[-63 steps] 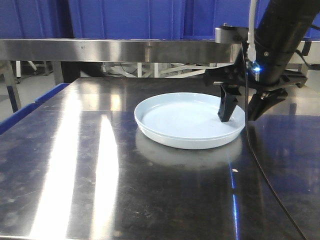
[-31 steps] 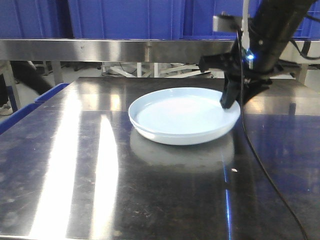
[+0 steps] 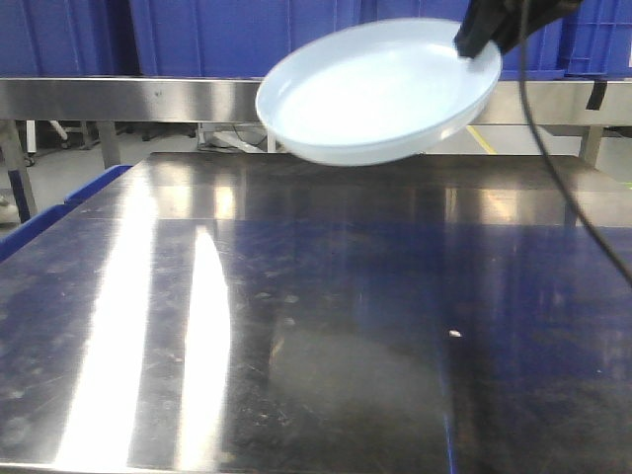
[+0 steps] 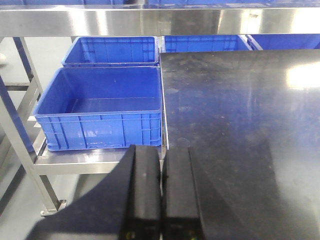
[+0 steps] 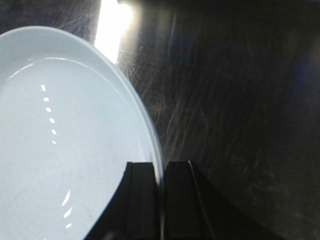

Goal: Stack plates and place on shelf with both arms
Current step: 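Lift the stacked plates off the table with the right gripper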

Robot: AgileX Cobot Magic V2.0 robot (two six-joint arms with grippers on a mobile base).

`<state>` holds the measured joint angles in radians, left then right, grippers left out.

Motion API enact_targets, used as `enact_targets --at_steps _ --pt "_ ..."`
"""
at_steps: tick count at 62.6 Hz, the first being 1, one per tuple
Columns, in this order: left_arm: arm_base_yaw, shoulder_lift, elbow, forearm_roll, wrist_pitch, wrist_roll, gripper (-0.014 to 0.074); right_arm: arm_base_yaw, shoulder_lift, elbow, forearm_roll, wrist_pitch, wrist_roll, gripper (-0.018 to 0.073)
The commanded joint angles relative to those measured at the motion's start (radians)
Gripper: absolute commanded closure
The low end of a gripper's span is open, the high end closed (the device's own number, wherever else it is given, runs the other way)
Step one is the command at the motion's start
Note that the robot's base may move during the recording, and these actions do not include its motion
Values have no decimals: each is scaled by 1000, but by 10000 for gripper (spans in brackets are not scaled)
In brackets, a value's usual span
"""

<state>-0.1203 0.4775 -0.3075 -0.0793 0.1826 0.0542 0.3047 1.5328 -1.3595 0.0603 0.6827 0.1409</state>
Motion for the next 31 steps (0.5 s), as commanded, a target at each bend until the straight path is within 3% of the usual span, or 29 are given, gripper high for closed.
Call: enact_targets --at_steps 1,31 --pt "2 1 -32 -4 -81 2 510 -2 -100 11 2 -66 -8 512" --pt "2 1 -32 -4 -81 2 510 -2 -412 335 3 -91 -8 512"
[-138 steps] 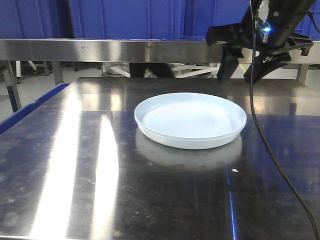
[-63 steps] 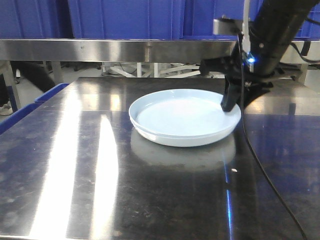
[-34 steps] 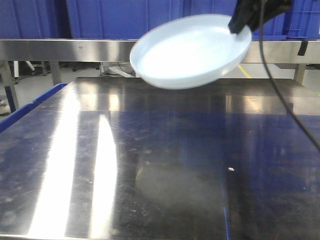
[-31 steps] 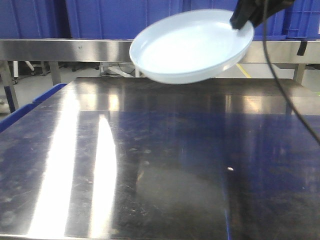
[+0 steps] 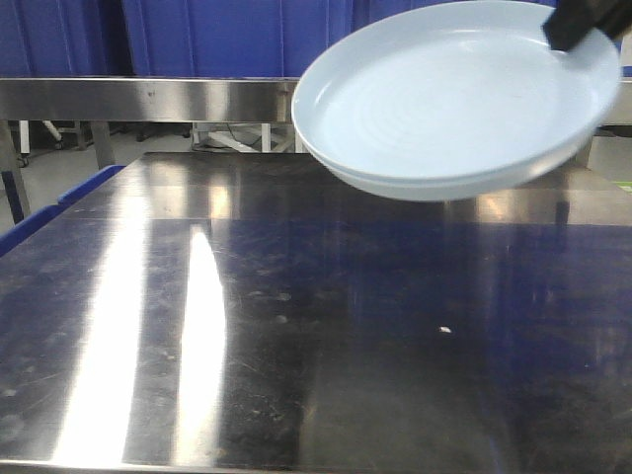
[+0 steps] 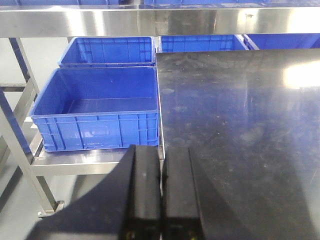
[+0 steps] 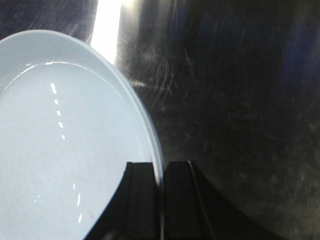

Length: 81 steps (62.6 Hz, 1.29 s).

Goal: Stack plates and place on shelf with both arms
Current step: 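Lift the stacked plates off the table with the right gripper, then hold the plate stack raised in the right gripper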

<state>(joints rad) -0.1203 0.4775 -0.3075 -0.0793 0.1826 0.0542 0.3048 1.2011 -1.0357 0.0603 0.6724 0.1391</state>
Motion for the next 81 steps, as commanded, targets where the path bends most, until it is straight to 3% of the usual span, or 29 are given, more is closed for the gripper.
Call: enact_targets --at_steps 1,30,81 --pt "2 1 -32 -4 -81 2 510 -2 -88 19 3 -81 -7 512" --pt "2 1 -32 -4 -81 2 510 -2 -294 205 29 -147 -7 512" --pt "2 1 -32 -4 -81 2 510 -2 -308 218 29 -147 -7 512"
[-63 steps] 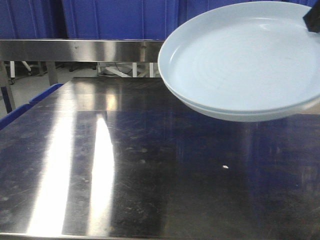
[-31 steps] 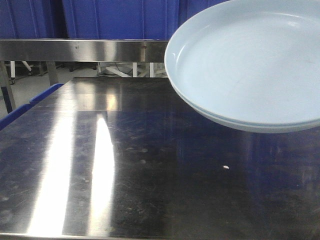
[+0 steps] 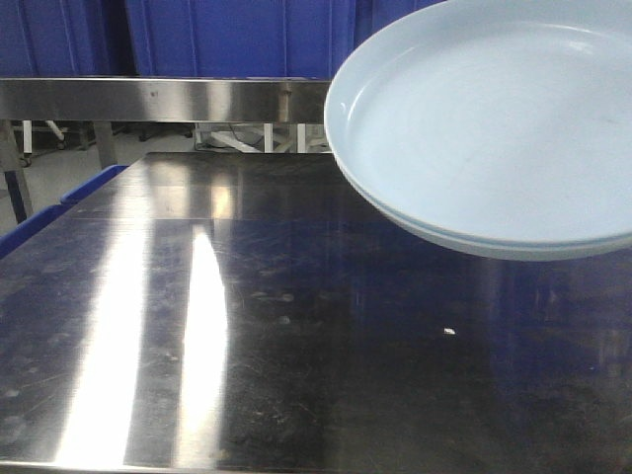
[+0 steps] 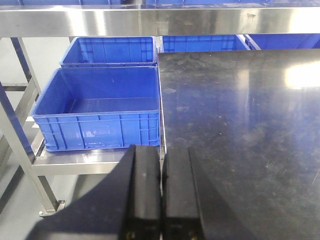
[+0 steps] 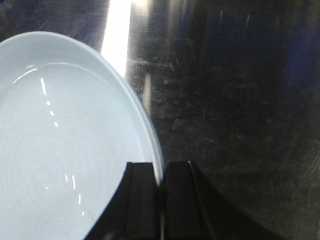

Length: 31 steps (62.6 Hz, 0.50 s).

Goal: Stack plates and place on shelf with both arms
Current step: 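Hold the plate stack raised in the right gripper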

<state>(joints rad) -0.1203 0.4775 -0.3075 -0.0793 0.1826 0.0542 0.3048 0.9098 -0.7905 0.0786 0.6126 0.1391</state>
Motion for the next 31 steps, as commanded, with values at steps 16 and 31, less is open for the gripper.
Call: enact_targets --at_steps 16,31 --pt "2 1 -32 -4 -81 2 510 -2 -17 -27 11 -88 -7 512" --pt "2 1 -32 -4 -81 2 510 -2 -17 -27 11 -88 -7 512"
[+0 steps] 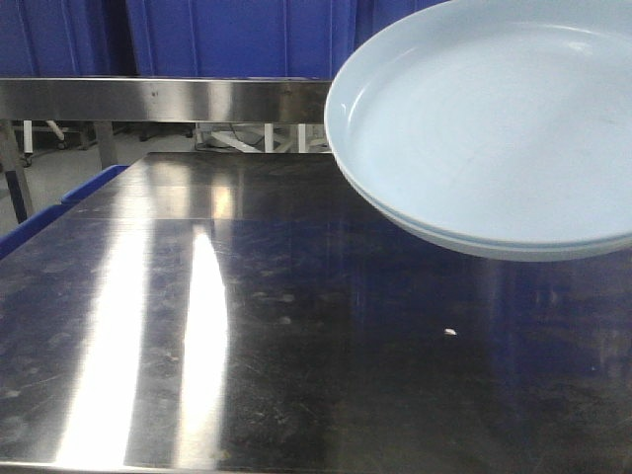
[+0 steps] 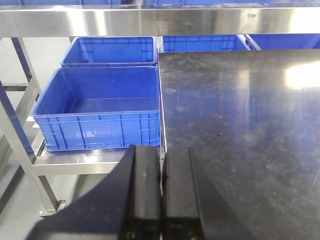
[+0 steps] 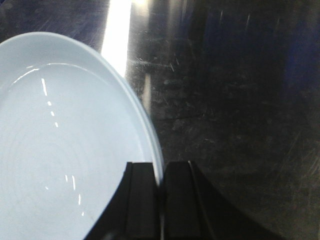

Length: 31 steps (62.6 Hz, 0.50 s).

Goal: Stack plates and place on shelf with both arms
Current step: 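Hold the plate stack raised in the right gripper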

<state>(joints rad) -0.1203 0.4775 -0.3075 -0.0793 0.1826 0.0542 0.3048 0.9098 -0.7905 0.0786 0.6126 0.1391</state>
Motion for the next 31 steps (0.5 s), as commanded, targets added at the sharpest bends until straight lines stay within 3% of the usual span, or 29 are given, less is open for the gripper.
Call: enact_targets --at_steps 1,31 --pt "2 1 -32 -4 -81 2 510 -2 -17 -27 11 -88 -7 512" --pt "2 1 -32 -4 -81 2 510 -2 -16 -27 11 -88 -7 512"
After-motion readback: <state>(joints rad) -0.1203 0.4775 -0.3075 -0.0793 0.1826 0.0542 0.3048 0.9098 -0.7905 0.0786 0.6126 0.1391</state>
